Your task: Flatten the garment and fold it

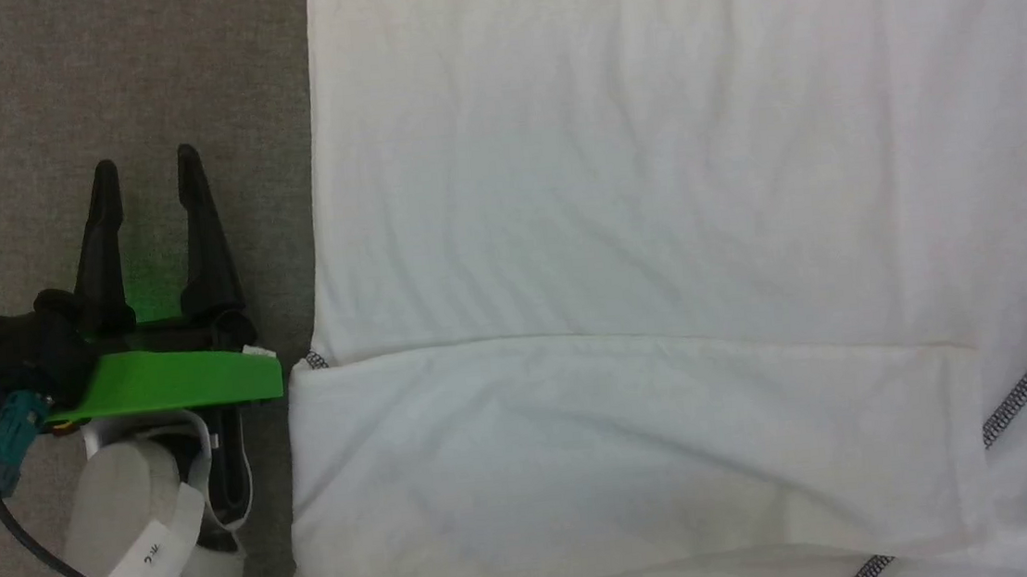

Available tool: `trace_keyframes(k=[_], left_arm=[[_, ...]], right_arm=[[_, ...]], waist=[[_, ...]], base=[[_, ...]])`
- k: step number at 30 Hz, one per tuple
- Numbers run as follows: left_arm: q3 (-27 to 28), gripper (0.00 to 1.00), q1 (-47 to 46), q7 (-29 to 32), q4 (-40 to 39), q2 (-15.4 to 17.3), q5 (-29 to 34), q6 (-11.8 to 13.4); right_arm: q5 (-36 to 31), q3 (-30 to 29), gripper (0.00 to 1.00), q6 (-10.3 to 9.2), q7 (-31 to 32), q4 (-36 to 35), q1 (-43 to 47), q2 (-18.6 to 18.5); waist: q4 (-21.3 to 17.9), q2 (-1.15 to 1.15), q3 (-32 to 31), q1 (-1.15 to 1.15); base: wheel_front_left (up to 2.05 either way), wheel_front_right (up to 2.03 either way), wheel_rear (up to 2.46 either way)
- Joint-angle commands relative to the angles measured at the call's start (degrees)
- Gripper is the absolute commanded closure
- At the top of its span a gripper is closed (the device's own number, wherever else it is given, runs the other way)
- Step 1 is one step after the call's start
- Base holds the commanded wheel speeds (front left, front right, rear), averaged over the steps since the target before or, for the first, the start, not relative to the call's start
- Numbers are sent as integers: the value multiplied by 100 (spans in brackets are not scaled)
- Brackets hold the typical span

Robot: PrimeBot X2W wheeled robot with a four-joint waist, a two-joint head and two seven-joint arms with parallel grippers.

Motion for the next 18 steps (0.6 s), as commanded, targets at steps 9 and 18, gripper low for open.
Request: trace_keyframes(k=[9, 18], left_arm=[[453, 0, -86, -21, -87, -303, 408, -380], [681, 0, 159, -21, 77, -391, 631, -531]], right_arm=[[-340, -436, 100, -8, 915, -225, -59, 117], [-148, -410, 100, -8, -76, -808, 833, -118]], waist=[[163, 0, 327, -1], [-169, 0, -458, -1]], base=[[0, 0, 0], [0, 0, 0]])
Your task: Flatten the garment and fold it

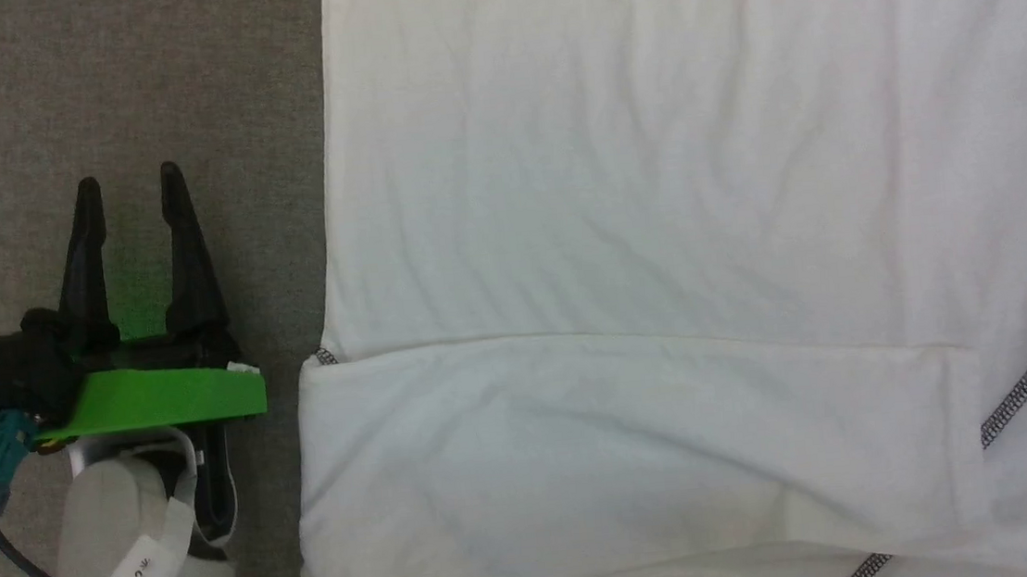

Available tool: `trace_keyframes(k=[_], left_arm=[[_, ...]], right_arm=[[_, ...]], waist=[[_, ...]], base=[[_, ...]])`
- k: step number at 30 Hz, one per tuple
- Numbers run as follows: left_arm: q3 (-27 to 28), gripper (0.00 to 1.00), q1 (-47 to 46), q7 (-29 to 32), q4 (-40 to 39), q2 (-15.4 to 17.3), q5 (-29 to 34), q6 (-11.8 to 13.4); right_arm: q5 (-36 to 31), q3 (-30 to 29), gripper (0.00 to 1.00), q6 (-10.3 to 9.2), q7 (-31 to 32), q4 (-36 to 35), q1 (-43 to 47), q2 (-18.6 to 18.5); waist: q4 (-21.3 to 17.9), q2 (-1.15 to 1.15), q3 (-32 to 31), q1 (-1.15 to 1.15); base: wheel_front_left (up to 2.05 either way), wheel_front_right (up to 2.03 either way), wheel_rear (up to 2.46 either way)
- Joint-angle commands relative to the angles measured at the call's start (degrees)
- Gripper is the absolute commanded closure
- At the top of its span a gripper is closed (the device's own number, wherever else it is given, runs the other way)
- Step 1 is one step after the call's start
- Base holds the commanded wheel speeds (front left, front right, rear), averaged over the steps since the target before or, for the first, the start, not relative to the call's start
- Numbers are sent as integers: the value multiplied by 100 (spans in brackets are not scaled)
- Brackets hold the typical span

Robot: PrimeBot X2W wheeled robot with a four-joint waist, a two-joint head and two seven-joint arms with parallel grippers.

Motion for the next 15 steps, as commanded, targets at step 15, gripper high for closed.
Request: trace_keyframes(k=[15], left_arm=[[147, 0, 1279, -20, 232, -41, 326, -56]], right_arm=[[846, -657, 100, -9, -896, -1175, 2701, -425]], waist=[[-983, 0, -2275, -1]], base=[[0, 0, 0]])
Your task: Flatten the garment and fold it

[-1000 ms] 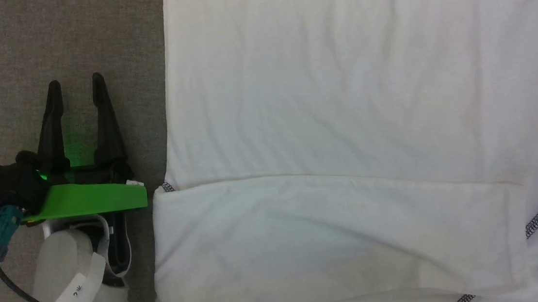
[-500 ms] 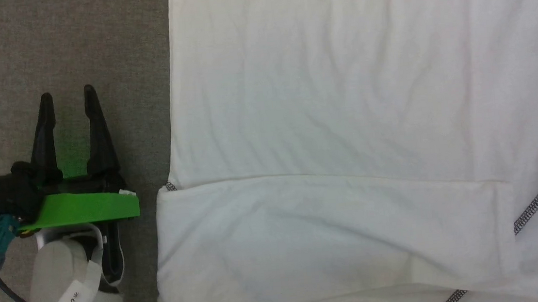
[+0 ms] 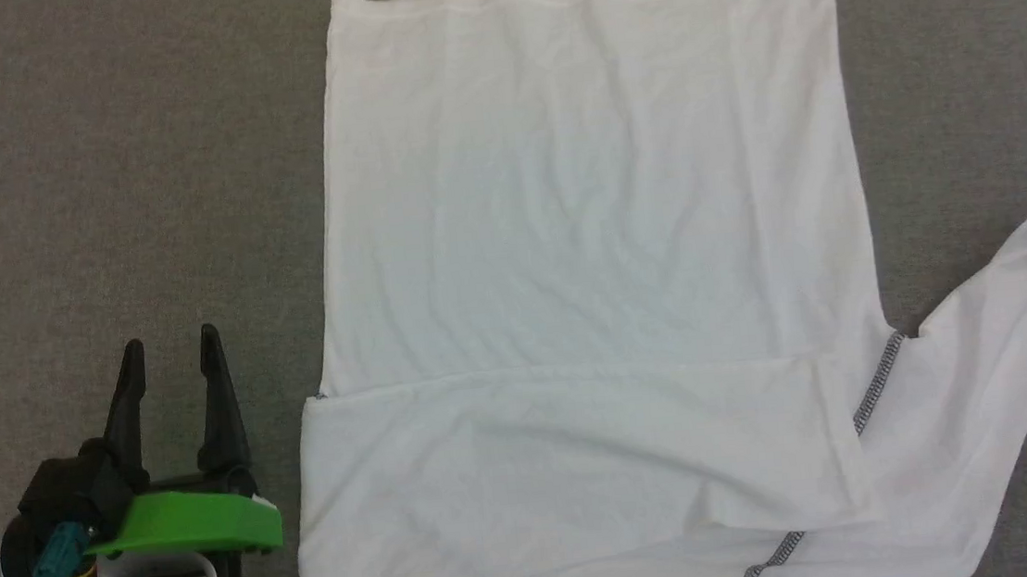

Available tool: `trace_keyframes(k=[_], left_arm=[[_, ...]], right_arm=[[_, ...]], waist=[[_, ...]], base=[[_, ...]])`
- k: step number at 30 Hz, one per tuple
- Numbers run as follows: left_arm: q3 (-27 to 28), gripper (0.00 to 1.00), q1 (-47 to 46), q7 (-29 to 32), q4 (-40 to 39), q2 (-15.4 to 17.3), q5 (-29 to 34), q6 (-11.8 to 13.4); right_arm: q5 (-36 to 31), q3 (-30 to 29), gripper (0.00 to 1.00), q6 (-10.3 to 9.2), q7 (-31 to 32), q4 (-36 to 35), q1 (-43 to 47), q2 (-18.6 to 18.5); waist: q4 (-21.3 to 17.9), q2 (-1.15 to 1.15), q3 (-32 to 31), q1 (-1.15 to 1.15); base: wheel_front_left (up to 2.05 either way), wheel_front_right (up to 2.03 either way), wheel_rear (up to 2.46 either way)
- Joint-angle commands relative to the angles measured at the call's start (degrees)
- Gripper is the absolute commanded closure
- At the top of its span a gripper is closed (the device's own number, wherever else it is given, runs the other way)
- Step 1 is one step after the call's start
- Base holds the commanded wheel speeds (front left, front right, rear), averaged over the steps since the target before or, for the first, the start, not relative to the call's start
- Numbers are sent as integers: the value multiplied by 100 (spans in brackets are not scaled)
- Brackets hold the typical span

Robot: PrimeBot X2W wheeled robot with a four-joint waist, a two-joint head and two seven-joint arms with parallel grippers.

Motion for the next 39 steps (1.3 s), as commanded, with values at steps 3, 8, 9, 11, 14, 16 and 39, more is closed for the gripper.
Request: trace_keyframes(k=[3, 8, 9, 11, 14, 16, 39], left_arm=[[11, 0, 227, -21, -30, -30, 49, 19], [-30, 0, 367, -19, -48, -37, 49, 36], [-45, 0, 381, -14, -49, -38, 50, 38], [-68, 0, 397, 0, -52, -36, 50, 43], [-107, 0, 407, 27, -58, -32, 49, 47], [-135, 0, 416, 50, -65, -29, 49, 48], [-341, 0, 167, 69, -108, -53, -121, 94]], right_arm=[[116, -103, 100, -9, 95, -468, 417, 33], [325, 21, 100, -9, 453, -1277, 851, 159], [408, 120, 100, -9, 590, -1479, 936, 189], [520, 331, 100, -9, 849, -1902, 1076, 263], [623, 805, 100, -9, 1305, -2635, 1278, 421], [663, 1199, 100, -9, 1588, -3095, 1363, 498], [575, 7062, 100, -9, 1418, -1772, -525, 1074]], waist=[[-574, 0, -820, 0], [-660, 0, -988, 0], [-665, 0, -1019, 0], [-669, 0, -1059, 0], [-656, 0, -1118, 0], [-638, 0, -1149, 0], [-20, 0, -655, 0]], base=[[0, 0, 0], [0, 0, 0], [0, 0, 0], [0, 0, 0], [0, 0, 0], [0, 0, 0], [0, 0, 0]])
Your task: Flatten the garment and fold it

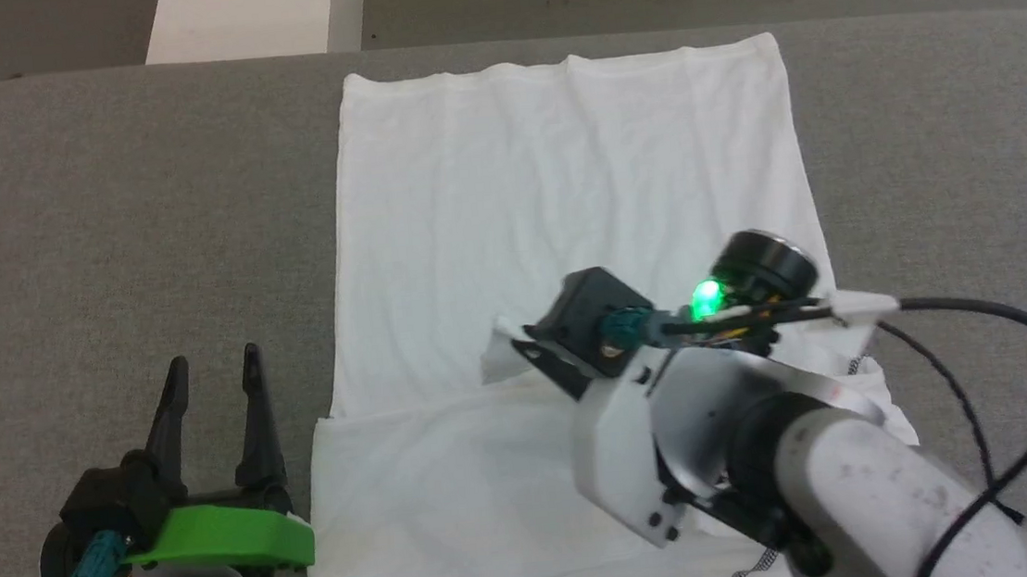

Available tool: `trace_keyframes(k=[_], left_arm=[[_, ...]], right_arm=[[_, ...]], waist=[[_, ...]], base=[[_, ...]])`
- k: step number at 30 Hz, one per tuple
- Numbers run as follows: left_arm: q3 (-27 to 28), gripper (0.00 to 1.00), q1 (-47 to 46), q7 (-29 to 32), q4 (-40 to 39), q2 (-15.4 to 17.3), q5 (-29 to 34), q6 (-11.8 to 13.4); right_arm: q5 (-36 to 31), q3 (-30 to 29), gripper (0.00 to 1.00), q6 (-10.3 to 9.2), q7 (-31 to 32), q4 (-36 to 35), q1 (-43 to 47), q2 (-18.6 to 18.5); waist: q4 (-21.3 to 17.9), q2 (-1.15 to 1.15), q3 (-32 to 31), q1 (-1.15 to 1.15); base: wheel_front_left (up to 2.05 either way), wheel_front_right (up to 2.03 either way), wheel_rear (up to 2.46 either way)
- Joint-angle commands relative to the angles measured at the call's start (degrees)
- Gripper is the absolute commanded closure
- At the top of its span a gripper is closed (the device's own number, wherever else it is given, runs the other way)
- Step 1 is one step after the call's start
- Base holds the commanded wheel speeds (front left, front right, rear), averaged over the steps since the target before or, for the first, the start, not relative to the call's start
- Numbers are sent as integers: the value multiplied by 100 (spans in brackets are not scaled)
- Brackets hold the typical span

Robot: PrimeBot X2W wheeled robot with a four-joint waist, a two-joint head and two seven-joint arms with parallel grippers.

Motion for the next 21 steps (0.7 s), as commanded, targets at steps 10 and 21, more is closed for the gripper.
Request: trace_keyframes(k=[10, 21], left_arm=[[-132, 0, -453, -93, 160, -64, -69, 23], [-150, 0, -558, -120, 355, -97, -72, 12]], right_arm=[[132, 875, 100, -9, -845, 2571, -920, 681], [1012, 1294, 0, -9, -1199, 3449, -1090, 775]], waist=[[370, 0, 597, 0], [346, 0, 582, 0]], base=[[0, 0, 0], [0, 0, 0]])
